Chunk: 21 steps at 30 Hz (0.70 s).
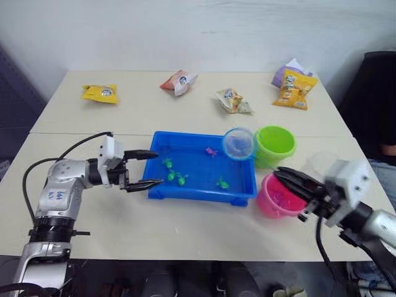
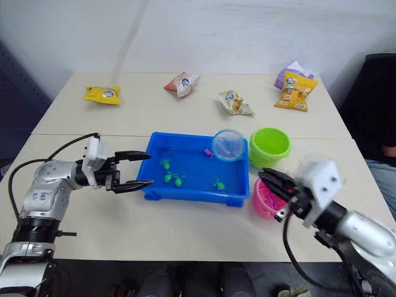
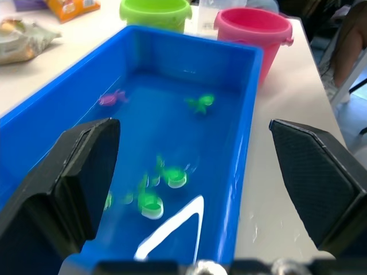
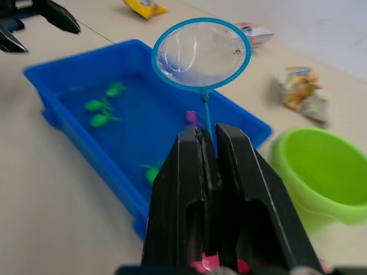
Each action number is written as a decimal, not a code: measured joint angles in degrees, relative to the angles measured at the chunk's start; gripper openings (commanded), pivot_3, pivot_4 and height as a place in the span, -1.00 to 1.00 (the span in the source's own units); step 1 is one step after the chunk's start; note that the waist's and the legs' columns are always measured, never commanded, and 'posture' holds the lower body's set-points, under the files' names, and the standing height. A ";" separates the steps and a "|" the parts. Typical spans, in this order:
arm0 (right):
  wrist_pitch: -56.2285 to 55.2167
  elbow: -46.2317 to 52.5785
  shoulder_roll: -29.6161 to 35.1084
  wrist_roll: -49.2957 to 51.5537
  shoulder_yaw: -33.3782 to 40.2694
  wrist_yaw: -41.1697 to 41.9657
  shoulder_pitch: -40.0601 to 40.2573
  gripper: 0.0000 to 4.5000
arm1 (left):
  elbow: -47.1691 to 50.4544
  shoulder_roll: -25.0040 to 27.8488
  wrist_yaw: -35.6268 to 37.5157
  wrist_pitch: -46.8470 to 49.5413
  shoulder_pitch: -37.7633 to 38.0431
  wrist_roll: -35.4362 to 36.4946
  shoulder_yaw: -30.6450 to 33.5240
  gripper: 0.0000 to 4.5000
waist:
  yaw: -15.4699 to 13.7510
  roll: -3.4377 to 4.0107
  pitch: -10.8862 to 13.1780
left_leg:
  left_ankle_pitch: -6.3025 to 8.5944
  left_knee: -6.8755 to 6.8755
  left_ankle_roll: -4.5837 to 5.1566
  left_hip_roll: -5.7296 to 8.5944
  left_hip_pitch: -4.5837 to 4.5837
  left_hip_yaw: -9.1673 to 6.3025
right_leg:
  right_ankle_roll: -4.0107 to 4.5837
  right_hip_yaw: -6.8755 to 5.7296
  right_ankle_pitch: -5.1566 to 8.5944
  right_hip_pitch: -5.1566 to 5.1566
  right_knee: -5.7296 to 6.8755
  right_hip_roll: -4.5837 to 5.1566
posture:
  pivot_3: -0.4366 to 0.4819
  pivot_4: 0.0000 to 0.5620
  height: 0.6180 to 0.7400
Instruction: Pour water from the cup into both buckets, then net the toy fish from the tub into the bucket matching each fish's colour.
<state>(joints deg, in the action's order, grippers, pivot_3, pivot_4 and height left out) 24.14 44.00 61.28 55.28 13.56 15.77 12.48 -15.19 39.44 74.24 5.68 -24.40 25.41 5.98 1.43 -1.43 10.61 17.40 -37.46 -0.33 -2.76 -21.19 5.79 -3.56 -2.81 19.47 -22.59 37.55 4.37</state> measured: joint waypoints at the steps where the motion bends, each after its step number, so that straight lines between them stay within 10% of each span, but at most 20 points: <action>1: 4.40 -0.96 1.12 2.45 -2.13 -0.58 -4.38 -1.00 | -0.01 0.58 -0.20 -0.04 1.02 0.01 0.79 0.99 | 0.03 -0.02 0.01 | 0.01 -0.02 0.02 0.00 0.00 -0.02 | 0.00 -0.04 0.00 0.02 -0.03 0.04 | -0.05 -0.47 1.00; 10: 34.95 -13.61 -1.70 11.94 -16.84 -6.75 -31.76 -1.00 | 2.84 1.16 -2.76 0.05 5.12 0.12 3.40 0.99 | 0.02 -0.05 0.00 | 0.11 -0.18 0.19 0.05 -0.29 -0.20 | -0.01 -0.25 -0.01 -0.02 -0.14 0.17 | -0.05 -0.47 1.00; 21: 43.05 -22.90 -12.87 3.85 -25.07 -7.89 -42.19 -1.00 | 7.75 0.86 -5.54 0.11 9.04 0.21 4.74 0.99 | 0.25 -0.04 0.01 | 0.11 -0.16 0.20 0.03 -0.33 -0.18 | -0.01 -0.27 -0.01 -0.08 -0.08 0.16 | -0.05 -0.47 1.00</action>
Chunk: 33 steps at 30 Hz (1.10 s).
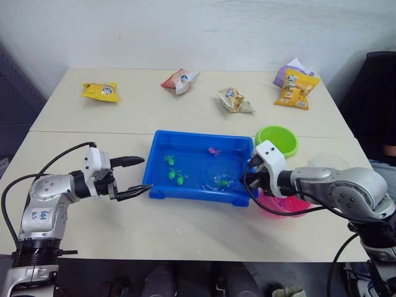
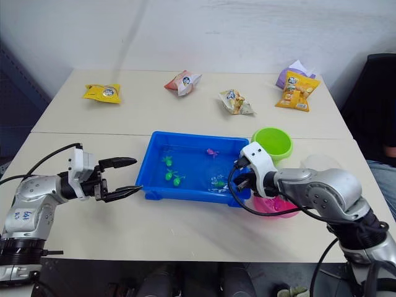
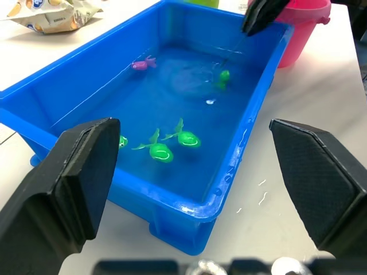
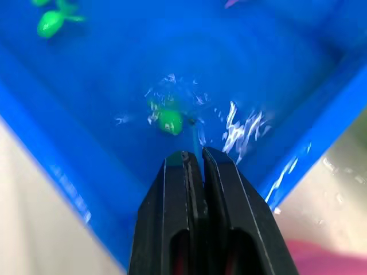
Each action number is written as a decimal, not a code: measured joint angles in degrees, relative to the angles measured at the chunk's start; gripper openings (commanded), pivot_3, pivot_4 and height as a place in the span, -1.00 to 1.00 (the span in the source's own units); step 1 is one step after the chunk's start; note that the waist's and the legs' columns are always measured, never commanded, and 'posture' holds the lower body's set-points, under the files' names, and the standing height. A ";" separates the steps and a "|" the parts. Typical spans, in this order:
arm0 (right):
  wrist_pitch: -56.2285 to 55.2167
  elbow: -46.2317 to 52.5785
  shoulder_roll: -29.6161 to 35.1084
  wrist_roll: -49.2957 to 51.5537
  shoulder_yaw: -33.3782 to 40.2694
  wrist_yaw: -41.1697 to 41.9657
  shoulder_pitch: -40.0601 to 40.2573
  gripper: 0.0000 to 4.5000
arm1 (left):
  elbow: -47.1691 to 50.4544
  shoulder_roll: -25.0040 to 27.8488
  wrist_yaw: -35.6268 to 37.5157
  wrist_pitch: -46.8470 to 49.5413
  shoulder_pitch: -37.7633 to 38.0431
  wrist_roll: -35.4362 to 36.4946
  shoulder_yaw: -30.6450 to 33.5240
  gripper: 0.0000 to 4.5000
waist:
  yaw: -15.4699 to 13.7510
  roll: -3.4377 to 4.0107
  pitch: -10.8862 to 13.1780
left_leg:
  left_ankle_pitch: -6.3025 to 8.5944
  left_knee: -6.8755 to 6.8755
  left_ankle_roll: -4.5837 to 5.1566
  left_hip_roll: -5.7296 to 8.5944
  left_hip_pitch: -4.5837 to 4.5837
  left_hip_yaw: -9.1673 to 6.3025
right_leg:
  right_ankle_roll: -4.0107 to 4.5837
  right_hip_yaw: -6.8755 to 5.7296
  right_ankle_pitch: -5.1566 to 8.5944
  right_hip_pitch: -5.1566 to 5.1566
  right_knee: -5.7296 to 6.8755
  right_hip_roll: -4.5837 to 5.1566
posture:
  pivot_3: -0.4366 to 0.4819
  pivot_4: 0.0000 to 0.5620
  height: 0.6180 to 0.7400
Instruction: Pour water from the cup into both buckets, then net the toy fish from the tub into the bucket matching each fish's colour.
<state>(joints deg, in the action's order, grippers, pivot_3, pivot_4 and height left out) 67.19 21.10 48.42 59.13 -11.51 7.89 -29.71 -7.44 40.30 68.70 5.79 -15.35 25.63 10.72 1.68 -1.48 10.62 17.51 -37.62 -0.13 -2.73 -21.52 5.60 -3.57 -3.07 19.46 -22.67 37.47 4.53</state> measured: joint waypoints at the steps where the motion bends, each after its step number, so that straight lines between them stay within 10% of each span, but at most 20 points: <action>1: 0.61 -1.11 -0.84 -1.00 -0.46 -0.13 -1.28 -1.00 | 0.40 -0.25 -0.36 0.04 0.17 0.02 0.02 0.99 | -0.01 0.00 0.00 | 0.00 0.00 0.00 0.00 0.00 0.00 | 0.00 0.00 0.00 0.00 0.00 0.00 | -0.05 -0.47 1.00; 17: -9.64 -9.57 -14.08 -18.27 -1.57 4.06 -3.91 -1.00 | 6.79 -1.01 -3.54 3.08 3.23 1.75 0.57 0.99 | 0.03 0.01 0.01 | 0.01 0.06 0.01 0.02 -0.04 0.03 | -0.01 -0.02 -0.01 -0.05 0.00 0.00 | -0.05 -0.47 1.00; 33: -17.73 12.18 -4.25 -21.79 9.33 17.02 16.37 -1.00 | 4.21 -1.16 -0.87 2.60 0.01 2.38 0.04 0.99 | -0.16 0.01 0.01 | 0.01 0.26 0.01 0.04 -0.01 0.01 | -0.01 -0.05 -0.01 -0.02 -0.14 -0.01 | -0.05 -0.47 1.00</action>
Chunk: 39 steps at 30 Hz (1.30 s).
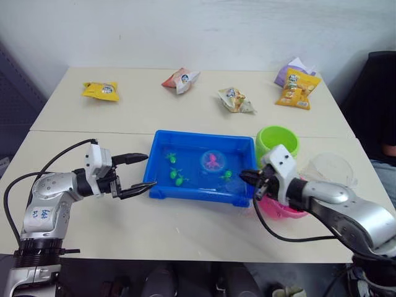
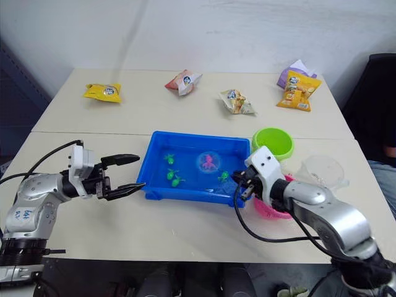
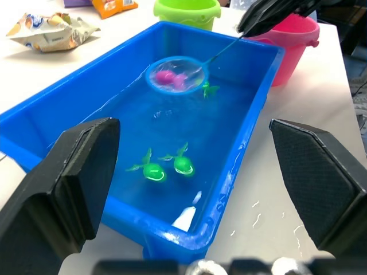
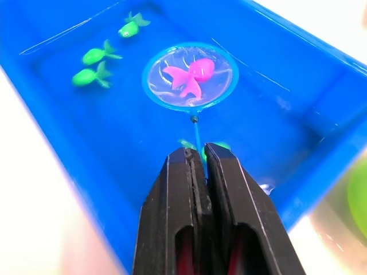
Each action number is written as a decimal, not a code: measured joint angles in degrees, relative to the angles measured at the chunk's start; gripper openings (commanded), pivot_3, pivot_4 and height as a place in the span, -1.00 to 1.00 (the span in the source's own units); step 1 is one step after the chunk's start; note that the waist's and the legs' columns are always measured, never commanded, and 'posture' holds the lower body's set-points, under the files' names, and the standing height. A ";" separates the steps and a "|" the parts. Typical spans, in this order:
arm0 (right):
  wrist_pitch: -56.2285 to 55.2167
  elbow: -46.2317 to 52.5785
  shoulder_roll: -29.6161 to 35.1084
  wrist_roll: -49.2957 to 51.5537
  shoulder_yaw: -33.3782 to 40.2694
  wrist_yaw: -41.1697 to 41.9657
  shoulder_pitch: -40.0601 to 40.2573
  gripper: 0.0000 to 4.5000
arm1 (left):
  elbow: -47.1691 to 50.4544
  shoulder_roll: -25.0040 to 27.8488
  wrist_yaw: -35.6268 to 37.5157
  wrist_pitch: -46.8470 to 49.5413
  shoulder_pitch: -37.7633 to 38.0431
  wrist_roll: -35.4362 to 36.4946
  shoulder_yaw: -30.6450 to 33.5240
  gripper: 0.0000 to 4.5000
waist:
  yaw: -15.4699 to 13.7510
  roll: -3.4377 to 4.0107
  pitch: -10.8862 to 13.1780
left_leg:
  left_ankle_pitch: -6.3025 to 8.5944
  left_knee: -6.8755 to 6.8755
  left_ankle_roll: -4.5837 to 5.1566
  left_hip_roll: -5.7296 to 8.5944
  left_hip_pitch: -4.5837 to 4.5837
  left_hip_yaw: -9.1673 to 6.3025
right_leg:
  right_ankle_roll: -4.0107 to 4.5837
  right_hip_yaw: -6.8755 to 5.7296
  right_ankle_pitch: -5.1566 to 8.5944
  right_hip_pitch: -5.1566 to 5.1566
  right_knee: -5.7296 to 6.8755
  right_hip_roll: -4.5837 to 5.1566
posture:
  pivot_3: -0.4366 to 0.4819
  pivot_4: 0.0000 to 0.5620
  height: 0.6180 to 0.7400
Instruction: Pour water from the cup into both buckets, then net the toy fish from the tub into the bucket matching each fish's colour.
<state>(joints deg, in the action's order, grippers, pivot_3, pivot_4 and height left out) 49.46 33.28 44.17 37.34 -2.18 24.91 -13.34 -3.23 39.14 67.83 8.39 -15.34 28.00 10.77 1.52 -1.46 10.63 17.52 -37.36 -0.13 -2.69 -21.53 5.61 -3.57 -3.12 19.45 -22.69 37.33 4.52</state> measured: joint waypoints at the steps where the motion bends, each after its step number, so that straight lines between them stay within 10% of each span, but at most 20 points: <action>1: -0.31 2.78 0.41 1.63 3.58 1.58 2.33 -1.00 | -0.40 -0.08 0.74 -0.24 -0.88 0.00 -0.53 0.99 | 0.03 0.00 0.00 | 0.00 -0.01 0.00 0.00 0.00 0.00 | 0.00 0.00 0.00 0.00 0.00 -0.01 | -0.05 -0.47 1.00; 10: -3.77 12.91 1.87 6.98 24.54 7.71 18.71 -1.00 | -3.55 -3.56 4.87 -0.28 -8.02 -0.09 -5.69 0.99 | -0.42 -0.01 0.00 | 0.00 0.02 0.00 0.03 0.03 -0.03 | -0.04 -0.03 -0.02 0.11 -0.11 -0.05 | -0.05 -0.47 1.00; 20: -18.45 18.69 -10.41 5.80 48.02 12.30 41.17 -1.00 | -12.96 -10.14 10.25 -2.13 -18.06 -1.55 -12.04 0.99 | -1.50 -0.03 -0.02 | -0.02 -0.01 -0.02 0.05 0.12 0.04 | -0.08 0.02 -0.04 0.17 -0.12 -0.21 | -0.05 -0.47 1.00; 26: -37.71 14.21 -18.13 -8.65 49.98 19.55 52.92 -1.00 | -16.13 -12.18 12.46 -3.35 -21.51 -2.27 -13.26 0.99 | -1.26 -0.04 -0.02 | -0.02 0.03 -0.04 0.02 0.26 0.19 | -0.12 0.22 -0.06 0.22 -0.18 -0.37 | -0.05 -0.47 1.00; 39: -91.16 -15.32 -23.66 -38.88 45.16 15.89 51.92 -1.00 | -13.78 -12.68 11.62 -1.95 -20.42 -2.54 -13.61 0.99 | -1.15 0.01 -0.02 | -0.18 0.07 -0.39 0.00 0.43 0.39 | -0.12 0.43 -0.06 0.20 -0.10 -0.33 | -0.05 -0.47 1.00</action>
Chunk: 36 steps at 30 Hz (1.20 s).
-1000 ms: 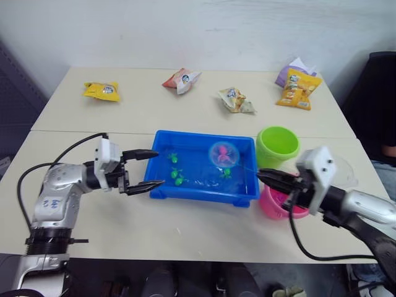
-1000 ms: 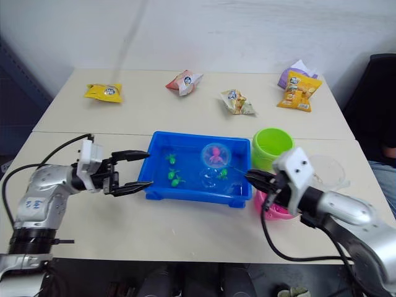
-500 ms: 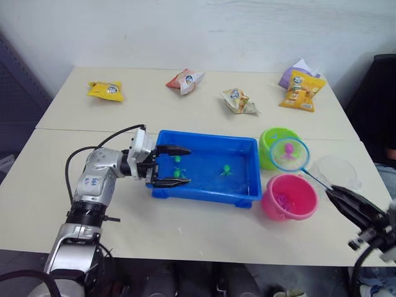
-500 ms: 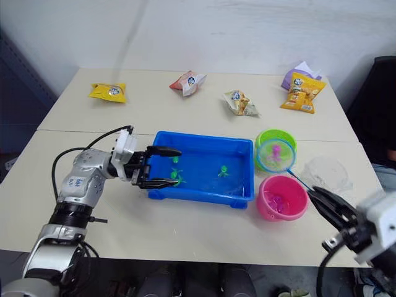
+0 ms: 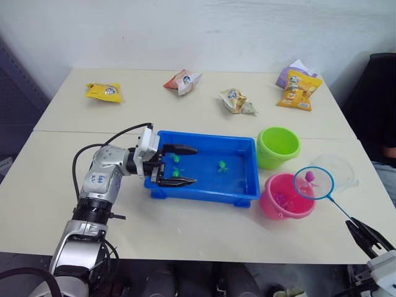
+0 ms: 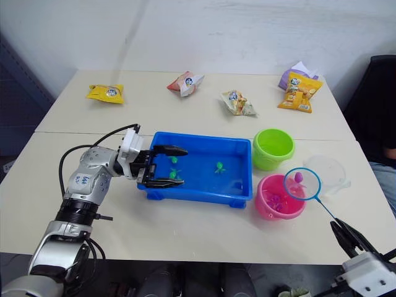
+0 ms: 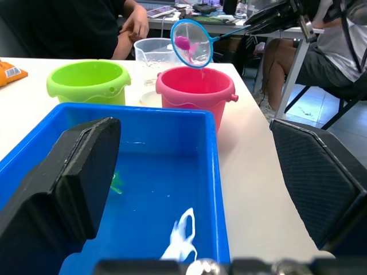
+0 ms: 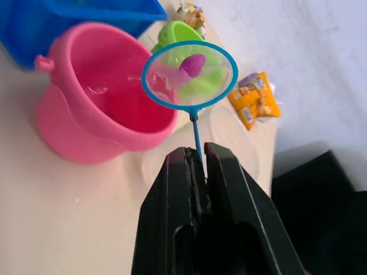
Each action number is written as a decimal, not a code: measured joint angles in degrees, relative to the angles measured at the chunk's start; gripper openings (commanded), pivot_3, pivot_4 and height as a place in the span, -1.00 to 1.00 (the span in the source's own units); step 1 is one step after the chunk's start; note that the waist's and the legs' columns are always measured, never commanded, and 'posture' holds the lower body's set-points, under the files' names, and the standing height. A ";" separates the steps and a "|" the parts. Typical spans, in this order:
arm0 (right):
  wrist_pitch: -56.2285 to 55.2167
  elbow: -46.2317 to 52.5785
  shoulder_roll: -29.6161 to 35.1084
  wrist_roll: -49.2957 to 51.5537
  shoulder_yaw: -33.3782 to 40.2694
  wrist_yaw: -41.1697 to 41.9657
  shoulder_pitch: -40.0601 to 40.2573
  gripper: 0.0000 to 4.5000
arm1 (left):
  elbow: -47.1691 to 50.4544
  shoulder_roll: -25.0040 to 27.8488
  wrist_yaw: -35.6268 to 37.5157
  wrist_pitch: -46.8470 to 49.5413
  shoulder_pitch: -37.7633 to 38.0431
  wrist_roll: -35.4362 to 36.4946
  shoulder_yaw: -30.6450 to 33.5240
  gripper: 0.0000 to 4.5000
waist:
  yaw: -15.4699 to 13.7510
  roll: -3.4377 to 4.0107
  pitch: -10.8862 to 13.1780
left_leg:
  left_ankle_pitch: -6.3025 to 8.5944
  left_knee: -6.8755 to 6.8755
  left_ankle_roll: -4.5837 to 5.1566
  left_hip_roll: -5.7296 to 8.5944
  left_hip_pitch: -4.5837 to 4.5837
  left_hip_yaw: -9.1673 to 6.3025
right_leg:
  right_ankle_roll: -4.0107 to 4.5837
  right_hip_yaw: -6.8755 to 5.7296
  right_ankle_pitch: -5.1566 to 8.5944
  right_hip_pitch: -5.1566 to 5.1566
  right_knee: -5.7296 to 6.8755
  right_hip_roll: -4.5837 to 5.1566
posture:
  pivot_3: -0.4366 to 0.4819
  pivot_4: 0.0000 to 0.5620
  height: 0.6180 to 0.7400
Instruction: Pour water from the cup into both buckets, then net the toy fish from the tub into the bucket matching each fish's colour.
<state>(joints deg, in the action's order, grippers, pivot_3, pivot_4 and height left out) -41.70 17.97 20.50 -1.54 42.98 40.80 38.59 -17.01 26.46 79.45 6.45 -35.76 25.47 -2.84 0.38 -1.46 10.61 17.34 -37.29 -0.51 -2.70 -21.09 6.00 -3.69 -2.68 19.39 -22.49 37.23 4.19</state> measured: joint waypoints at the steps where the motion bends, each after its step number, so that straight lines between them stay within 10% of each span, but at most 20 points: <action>1: -3.41 -1.98 0.02 -2.16 0.62 -2.14 -1.08 -1.00 | 0.64 0.00 -0.16 0.33 0.46 0.00 -0.02 0.99 | 0.02 0.00 0.00 | -0.02 -0.01 -0.03 -0.01 -0.01 0.00 | 0.00 0.00 0.00 0.00 0.01 -0.01 | -0.05 -0.47 1.00; 18: -25.39 -7.55 1.38 -41.78 12.53 -33.14 -7.93 -1.00 | 2.81 -0.08 -1.96 1.61 0.59 -0.01 -0.12 0.99 | -0.02 0.00 0.00 | -0.10 -0.04 -0.20 0.02 0.05 0.03 | 0.09 0.05 0.05 -0.01 0.15 -0.01 | -0.05 -0.47 1.00; 27: 3.48 2.92 15.61 7.07 -8.19 -18.69 5.90 -1.00 | 0.17 2.75 -1.88 0.79 0.80 -0.74 0.73 0.99 | 1.56 -0.01 -0.01 | -0.10 -0.02 -0.09 -0.08 0.19 0.01 | 0.13 0.09 0.06 0.10 0.28 0.02 | -0.05 -0.47 1.00; 36: 52.24 21.51 30.77 22.70 -24.35 -16.50 -17.59 -1.00 | -0.65 5.89 -3.35 0.61 3.78 -1.19 2.94 0.99 | 1.05 0.00 -0.01 | -0.14 -0.10 -0.15 -0.04 -0.09 -0.37 | 0.21 -0.17 0.10 -0.08 0.38 0.04 | -0.05 -0.47 1.00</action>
<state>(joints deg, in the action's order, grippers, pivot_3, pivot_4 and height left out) 10.54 39.47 51.27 21.16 18.63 24.30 20.99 -17.66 32.35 76.10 7.06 -31.98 24.27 0.10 1.42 -1.46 10.59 17.19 -37.39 -0.67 -2.74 -21.18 5.62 -3.47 -2.85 19.50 -22.57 37.61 4.23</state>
